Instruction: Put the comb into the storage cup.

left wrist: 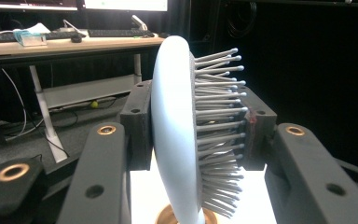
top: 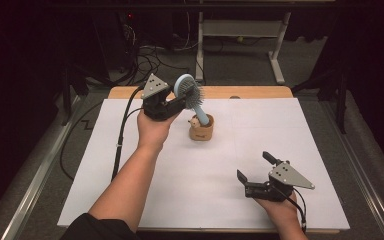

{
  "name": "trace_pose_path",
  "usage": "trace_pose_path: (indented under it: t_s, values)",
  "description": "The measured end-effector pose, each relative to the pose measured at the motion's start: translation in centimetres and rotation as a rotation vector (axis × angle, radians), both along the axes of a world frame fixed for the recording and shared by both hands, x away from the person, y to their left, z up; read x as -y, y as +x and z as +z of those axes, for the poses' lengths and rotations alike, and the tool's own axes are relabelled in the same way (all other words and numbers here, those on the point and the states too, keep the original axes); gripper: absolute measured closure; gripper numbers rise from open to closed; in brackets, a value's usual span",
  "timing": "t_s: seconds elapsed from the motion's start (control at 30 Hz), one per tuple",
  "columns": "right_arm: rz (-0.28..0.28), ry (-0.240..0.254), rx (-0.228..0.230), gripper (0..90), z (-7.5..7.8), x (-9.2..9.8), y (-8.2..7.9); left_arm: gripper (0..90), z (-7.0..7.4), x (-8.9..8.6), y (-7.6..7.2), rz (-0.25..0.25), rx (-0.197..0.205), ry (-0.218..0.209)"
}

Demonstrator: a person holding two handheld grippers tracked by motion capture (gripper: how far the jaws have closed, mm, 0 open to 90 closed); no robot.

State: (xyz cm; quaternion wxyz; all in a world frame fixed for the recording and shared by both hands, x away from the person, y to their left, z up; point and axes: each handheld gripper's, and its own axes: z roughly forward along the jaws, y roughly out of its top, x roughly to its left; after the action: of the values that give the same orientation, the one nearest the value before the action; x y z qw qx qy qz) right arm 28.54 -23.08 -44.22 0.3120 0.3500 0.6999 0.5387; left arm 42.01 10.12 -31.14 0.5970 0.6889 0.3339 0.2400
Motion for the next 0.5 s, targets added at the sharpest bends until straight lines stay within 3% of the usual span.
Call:
trace_pose_path:
  t_s: [0.5]
  values:
    - [-0.002,0.016,-0.004,0.0,0.0,0.2,0.0,56.4,-1.0,1.1,0.8,0.0,-0.031,0.019]
